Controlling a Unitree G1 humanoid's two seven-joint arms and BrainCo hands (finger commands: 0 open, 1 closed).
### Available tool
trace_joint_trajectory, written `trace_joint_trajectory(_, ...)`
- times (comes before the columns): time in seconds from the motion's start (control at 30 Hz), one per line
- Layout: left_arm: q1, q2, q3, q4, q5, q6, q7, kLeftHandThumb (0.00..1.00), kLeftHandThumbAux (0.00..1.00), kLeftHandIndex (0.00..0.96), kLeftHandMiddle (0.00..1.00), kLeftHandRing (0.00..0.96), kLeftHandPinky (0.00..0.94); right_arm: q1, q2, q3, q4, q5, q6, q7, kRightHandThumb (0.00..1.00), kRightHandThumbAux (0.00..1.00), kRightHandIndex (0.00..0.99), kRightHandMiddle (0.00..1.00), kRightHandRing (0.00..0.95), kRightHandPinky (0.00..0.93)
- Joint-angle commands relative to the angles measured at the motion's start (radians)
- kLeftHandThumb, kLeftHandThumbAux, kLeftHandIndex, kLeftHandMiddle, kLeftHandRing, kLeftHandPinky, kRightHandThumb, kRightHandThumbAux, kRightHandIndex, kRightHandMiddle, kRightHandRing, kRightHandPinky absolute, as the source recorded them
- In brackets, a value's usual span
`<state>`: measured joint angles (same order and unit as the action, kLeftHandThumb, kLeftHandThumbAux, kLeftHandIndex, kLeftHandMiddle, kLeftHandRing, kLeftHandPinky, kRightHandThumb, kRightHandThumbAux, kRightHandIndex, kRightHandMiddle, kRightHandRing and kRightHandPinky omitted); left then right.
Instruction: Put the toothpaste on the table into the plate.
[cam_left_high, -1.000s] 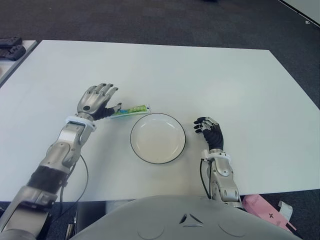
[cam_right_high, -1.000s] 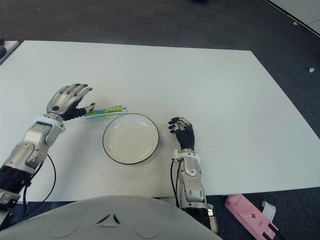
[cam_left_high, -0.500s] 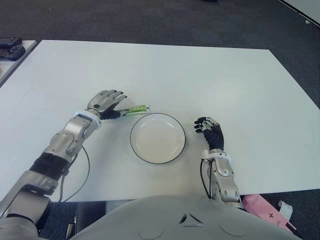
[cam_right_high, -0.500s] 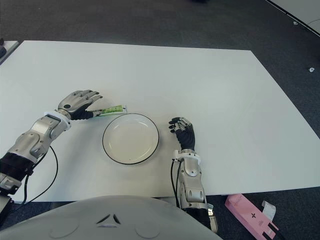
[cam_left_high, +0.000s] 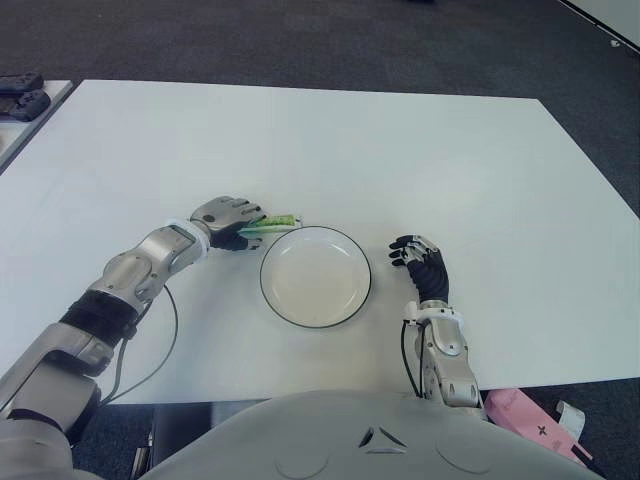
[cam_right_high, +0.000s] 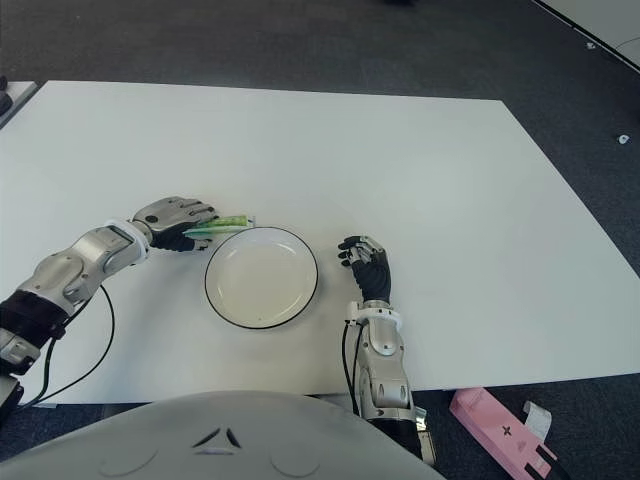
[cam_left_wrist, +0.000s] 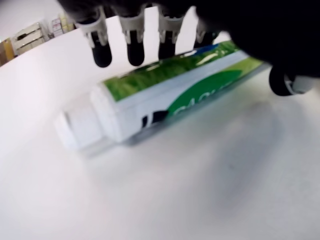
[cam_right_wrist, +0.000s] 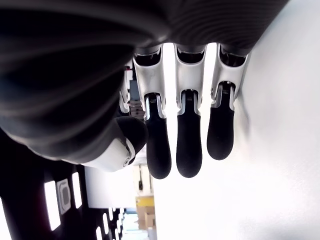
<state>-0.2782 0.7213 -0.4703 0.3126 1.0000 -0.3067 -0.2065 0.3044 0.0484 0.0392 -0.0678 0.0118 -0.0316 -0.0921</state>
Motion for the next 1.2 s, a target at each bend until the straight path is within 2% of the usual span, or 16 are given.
trace_joint_trajectory(0.03,-0.023,0.021,-0.045,0.029,0.001,-0.068,-0.030,0.442,0.127,0.000,0.000,0.000,0.000,0.016,0.021,0.002,0.005,0.006,0.006,-0.001,0.711,0.725,0.430,0.501,0.510,0.517)
trace_joint_trajectory(0.23,-0.026,0.041,-0.067,0.023,-0.020,-0.135,-0.050,0.431,0.143,0.000,0.000,0.000,0.000,0.020,0.019,0.002,0.002,0.007,0.008,0.000,0.711,0.726,0.429,0.502,0.513,0.513)
trace_joint_trajectory(0.67,-0.010,0.083,-0.073,-0.004,-0.085,-0.223,-0.099,0.454,0.130,0.000,0.000,0.000,0.000,0.030,0.017,0.004,-0.006,0.014,0.008,0.006,0.711,0.726,0.429,0.495,0.497,0.499)
trace_joint_trajectory(1.07,0.000,0.076,-0.114,-0.005,-0.017,-0.182,-0.103,0.434,0.156,0.000,0.000,0.000,0.000,0.040,0.020,0.006,-0.012,0.009,0.008,-0.002,0.710,0.726,0.429,0.503,0.510,0.520)
trace_joint_trajectory(1.2,-0.003,0.060,-0.128,0.017,0.023,-0.155,-0.075,0.434,0.167,0.000,0.000,0.000,0.005,0.042,0.019,0.003,-0.016,0.012,0.012,-0.002,0.710,0.726,0.429,0.503,0.514,0.523)
